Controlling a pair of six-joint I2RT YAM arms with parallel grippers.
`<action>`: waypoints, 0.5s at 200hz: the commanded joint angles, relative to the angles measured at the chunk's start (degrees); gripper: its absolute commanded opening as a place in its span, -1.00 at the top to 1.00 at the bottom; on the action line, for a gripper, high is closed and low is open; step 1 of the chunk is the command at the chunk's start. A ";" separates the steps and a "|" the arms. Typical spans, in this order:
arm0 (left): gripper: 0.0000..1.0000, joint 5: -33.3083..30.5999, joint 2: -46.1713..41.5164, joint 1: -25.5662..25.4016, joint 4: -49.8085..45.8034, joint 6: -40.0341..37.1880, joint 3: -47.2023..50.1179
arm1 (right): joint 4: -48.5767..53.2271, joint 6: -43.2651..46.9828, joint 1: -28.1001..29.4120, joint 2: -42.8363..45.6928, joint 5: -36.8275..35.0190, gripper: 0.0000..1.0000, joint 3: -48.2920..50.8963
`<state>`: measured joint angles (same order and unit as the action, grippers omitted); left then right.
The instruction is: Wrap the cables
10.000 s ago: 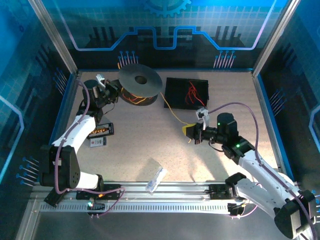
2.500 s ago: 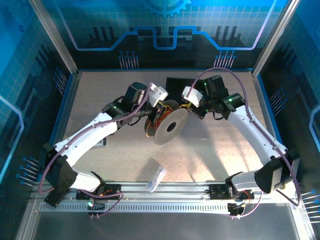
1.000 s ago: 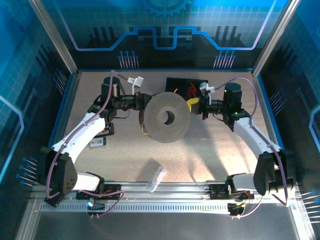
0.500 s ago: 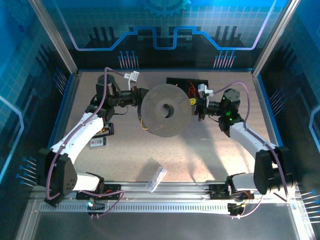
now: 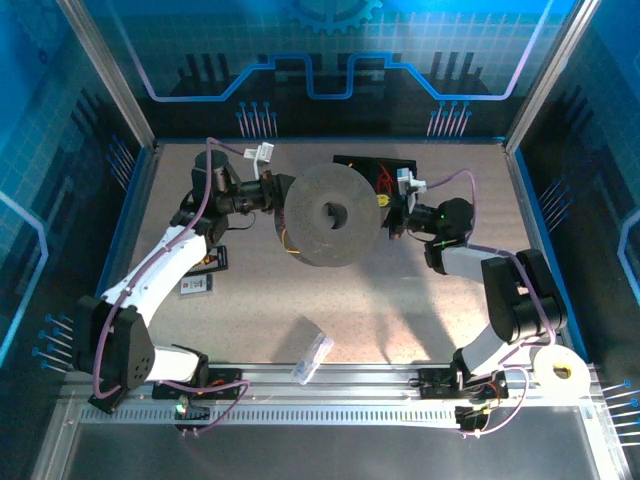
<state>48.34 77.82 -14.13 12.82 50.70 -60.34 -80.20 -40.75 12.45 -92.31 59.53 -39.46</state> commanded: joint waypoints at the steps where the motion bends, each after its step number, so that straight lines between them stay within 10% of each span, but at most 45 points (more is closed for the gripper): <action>1: 1.00 -6.56 -1.72 0.62 17.51 3.86 -1.68 | 4.28 1.56 4.84 -1.52 6.87 1.00 1.68; 47: 1.00 -9.02 -0.76 0.64 19.17 3.48 -0.09 | 42.85 24.16 10.19 5.37 -2.87 1.00 -2.20; 100: 1.00 -11.20 -1.01 0.68 18.91 2.49 1.70 | 48.30 23.53 11.75 10.96 -8.10 1.00 -2.65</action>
<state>45.45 78.37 -12.53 14.68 50.94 -56.95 -43.77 -19.86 17.47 -83.22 44.97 -42.87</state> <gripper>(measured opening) 0.086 0.060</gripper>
